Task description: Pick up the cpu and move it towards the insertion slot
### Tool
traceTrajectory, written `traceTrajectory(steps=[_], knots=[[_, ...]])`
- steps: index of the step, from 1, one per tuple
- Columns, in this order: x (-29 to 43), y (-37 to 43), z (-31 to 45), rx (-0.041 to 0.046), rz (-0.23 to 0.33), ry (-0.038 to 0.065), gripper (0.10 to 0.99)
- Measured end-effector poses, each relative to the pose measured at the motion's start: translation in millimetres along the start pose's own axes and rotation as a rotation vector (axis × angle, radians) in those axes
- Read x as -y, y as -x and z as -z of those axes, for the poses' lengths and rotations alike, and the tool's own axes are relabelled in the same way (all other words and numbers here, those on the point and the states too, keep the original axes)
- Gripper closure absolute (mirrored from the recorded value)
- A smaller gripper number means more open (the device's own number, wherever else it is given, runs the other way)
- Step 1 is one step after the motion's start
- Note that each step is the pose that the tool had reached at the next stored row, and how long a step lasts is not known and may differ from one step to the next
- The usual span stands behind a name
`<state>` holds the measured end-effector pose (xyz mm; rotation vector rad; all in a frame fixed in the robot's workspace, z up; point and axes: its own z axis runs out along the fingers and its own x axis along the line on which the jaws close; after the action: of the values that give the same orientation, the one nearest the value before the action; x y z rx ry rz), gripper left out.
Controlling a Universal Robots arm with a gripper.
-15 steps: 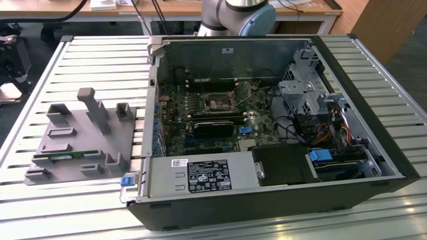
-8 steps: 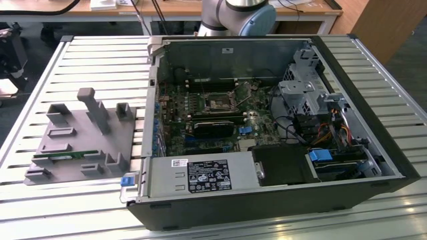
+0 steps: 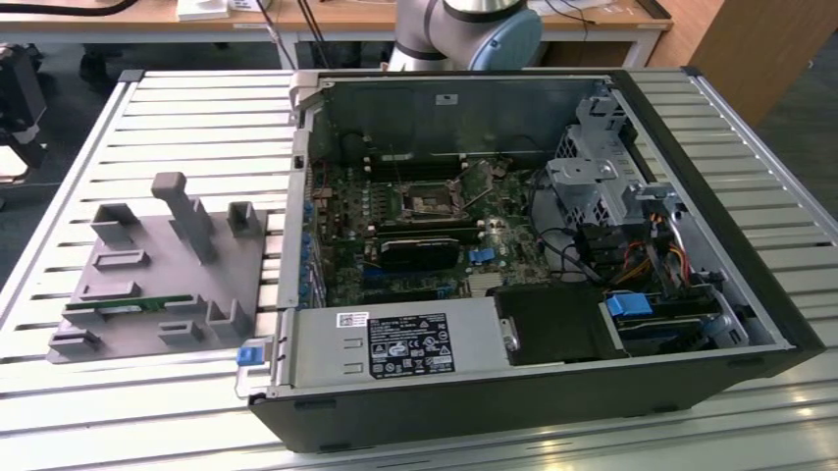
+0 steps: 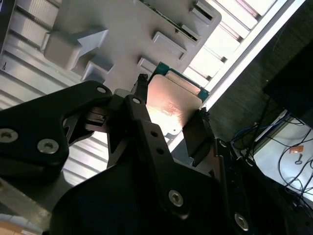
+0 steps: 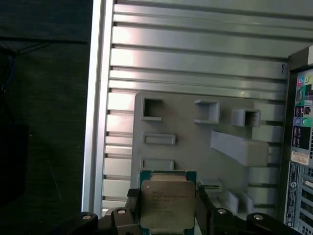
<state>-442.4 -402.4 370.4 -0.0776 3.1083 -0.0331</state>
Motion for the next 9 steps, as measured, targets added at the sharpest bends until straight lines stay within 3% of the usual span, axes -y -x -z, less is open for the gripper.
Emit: traceTrajectory(steps=[9], knots=[[0.2,0.5,15.7,0.0000,0.000,0.000,0.545]])
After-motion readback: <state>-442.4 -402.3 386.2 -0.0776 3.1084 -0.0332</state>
